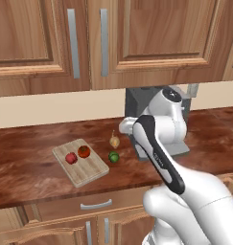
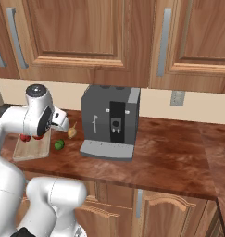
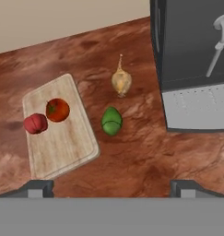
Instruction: Place the avocado, onion, tomato, and bell pepper on the cutting board.
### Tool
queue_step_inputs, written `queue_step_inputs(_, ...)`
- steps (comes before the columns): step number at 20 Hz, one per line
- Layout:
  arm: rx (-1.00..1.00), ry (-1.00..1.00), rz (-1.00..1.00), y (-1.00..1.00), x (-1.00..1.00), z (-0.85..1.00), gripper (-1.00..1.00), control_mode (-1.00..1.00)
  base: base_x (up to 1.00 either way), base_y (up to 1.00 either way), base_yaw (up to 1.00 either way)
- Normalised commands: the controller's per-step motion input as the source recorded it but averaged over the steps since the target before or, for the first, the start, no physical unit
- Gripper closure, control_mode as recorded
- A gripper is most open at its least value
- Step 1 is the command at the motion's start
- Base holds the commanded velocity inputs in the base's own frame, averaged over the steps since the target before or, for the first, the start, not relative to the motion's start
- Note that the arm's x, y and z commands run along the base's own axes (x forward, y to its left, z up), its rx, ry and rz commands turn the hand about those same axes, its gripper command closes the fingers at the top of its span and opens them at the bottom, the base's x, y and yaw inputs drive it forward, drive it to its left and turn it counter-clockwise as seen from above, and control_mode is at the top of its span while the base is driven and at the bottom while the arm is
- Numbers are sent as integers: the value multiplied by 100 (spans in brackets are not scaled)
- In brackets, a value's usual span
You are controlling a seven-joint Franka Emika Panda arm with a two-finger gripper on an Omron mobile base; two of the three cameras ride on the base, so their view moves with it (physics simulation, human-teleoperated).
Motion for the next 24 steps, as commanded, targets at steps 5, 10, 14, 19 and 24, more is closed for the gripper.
queue_step_inputs(5,0,0,0,0,1,-20,-100,-100,0,0,0)
queue_step_inputs(10,0,0,1,2,18,-14,-100,-100,0,0,0)
queue_step_inputs(14,0,2,0,10,29,-19,-100,-100,0,0,0)
queue_step_inputs(19,0,3,0,11,31,-23,-100,-100,0,0,0)
queue_step_inputs(24,0,4,0,3,25,-26,-100,-100,0,0,0)
